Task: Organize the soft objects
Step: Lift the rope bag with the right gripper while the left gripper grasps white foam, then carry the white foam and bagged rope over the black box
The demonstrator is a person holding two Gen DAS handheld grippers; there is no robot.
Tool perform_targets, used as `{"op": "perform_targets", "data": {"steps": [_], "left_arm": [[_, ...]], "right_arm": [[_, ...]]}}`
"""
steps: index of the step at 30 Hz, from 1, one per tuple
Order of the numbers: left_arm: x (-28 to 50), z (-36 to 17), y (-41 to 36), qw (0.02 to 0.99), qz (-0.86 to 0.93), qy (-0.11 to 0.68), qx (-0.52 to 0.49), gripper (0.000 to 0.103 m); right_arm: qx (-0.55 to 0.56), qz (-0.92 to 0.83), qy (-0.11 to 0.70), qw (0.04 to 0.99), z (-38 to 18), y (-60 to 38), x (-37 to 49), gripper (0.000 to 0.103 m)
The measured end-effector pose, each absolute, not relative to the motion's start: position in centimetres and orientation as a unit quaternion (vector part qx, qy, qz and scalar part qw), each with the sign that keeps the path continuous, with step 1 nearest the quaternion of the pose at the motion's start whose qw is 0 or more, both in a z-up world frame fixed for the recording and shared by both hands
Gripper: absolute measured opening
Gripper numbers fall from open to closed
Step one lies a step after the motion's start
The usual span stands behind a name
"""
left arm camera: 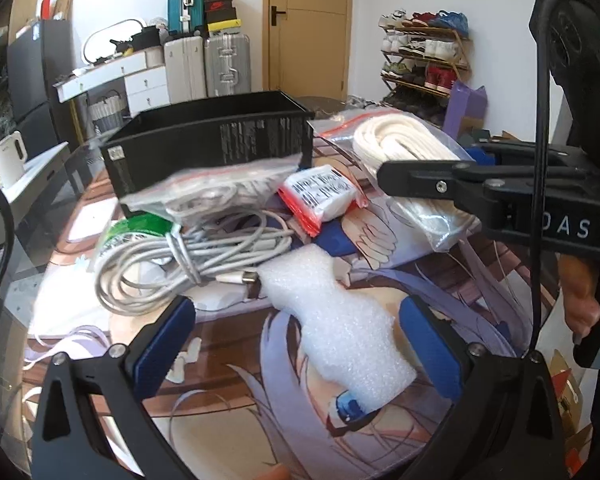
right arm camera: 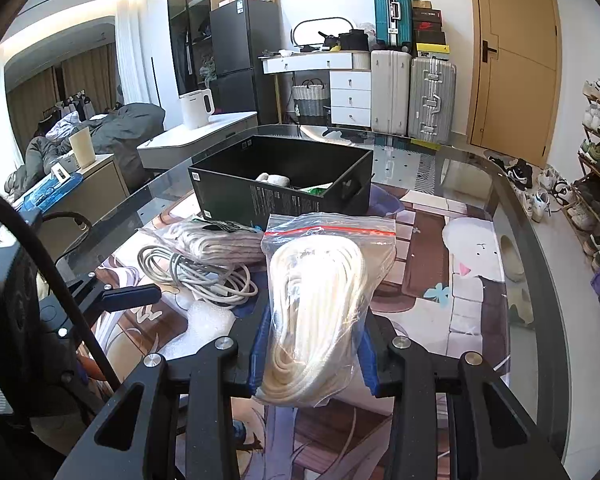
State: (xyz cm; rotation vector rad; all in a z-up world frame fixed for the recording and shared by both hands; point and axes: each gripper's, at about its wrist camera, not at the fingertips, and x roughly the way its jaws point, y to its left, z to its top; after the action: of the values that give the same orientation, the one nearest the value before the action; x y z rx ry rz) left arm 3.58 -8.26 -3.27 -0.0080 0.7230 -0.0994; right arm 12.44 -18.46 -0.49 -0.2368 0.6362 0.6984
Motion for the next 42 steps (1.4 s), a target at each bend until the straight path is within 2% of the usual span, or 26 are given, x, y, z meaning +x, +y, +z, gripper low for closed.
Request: {"op": "perform_targets", "data": {"steps": [8,10,12,23,42], "left_arm": [[3.4,-3.4,-7.8,0.932,-0.079,0.354,-0.016,0.072],[3.1,-3.3,-8.0,0.930,-0.105,0.353,-0.005,0.051],[2.8,-3.2,-8.2,0.929,-0.117,0.352,-0.001,0.041],[0.9,-0.8,-7.6,0.938,-0.132,0.321,-0.004,0.039],[0.5,4.5,-1.3,0.960,-0.092,0.261,-0.051,0.040]], "right_arm": [[-0.116,0.339,0.308,0.881,-0.6,-18.3,12.5,0.038],[-0.116,0.339,0.308,0.881,-0.6,-18.3,12.5,0.038],[-0.116,0.341,0.309,0.880,-0.6,-18.2,12.5,0.038],[-0.117,0.347,0.301,0.880,-0.4,-18.0,12.0,0.038],[-0.106,0.368,0.270,0.883,1.8,-17.5,10.5,0.038]]}}
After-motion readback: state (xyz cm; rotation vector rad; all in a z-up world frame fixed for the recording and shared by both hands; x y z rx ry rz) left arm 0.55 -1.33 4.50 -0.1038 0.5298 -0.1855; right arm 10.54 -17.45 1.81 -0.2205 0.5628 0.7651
